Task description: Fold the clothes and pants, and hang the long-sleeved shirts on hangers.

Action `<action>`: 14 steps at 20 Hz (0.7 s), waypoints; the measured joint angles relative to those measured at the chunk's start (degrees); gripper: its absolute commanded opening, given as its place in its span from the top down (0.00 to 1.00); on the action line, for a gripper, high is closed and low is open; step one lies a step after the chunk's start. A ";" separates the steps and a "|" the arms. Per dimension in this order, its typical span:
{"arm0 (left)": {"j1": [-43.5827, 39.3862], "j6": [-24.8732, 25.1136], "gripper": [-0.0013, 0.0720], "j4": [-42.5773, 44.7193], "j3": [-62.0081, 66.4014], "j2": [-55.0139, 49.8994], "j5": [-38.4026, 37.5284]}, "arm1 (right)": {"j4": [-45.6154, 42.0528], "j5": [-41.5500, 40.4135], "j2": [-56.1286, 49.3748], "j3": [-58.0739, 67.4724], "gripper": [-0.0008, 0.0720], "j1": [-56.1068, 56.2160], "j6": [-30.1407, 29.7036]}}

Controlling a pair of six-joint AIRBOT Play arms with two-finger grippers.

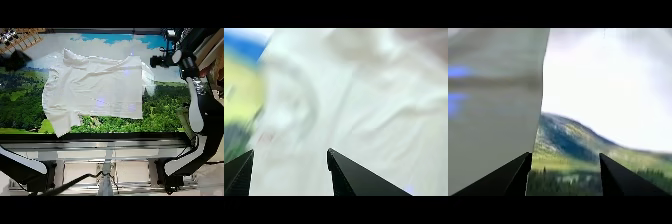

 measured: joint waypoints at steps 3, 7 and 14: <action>2.56 -2.12 0.29 5.84 -14.10 7.93 -5.27 | 9.92 12.66 5.16 -10.69 0.35 -6.99 -3.85; 4.35 -0.31 0.06 7.04 -39.58 21.70 1.09 | 20.79 19.12 15.30 -30.77 0.34 -14.34 -12.13; 5.05 5.79 0.06 1.79 -60.15 29.81 12.90 | 27.28 19.78 21.03 -48.46 0.34 -18.21 -20.61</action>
